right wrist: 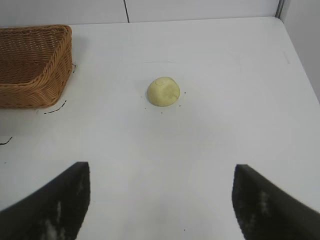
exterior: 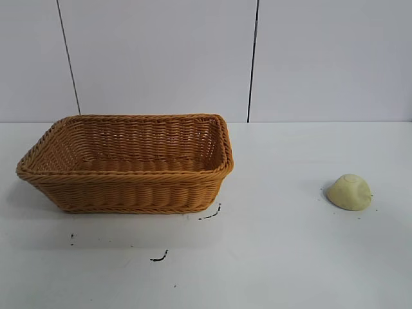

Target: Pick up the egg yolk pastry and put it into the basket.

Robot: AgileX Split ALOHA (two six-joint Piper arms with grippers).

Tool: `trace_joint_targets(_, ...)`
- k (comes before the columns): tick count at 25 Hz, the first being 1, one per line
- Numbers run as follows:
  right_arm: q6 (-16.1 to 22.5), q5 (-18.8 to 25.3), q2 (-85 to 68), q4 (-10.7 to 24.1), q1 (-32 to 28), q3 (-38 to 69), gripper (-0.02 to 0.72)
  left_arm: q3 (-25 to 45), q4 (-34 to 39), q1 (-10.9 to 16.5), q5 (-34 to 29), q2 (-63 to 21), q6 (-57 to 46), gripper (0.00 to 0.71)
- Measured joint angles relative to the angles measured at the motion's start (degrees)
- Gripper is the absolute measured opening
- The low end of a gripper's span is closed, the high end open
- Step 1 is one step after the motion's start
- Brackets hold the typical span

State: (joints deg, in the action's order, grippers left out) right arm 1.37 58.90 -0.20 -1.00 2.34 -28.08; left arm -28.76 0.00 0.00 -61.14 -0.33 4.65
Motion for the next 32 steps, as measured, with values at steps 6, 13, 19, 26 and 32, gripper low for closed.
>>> trace_joint_targets(6, 0.00, 0.00, 0.00, -0.04, 0.00, 0.00, 0.561, 0.00, 0.00, 0.00, 0.00, 0.00, 0.00, 0.697)
trace_joint_targets(13, 0.00, 0.00, 0.00, 0.14, 0.00, -0.07, 0.592, 0.00, 0.00, 0.00, 0.00, 0.00, 0.00, 0.697)
trace_joint_targets(19, 0.05, 0.33, 10.53, 0.08, 0.00, -6.57, 0.683, 0.00, 0.00, 0.00, 0.00, 0.00, 0.00, 0.697)
trace_joint_targets(26, 0.05, 0.38, 34.77, -0.02, 0.00, -21.83, 0.689, 0.00, 0.00, 0.00, 0.00, 0.00, 0.00, 0.697)
trace_joint_targets(32, 0.00, 1.63, 56.30, 0.03, 0.00, -34.49, 0.689, 0.00, 0.00, 0.00, 0.00, 0.00, 0.00, 0.697)
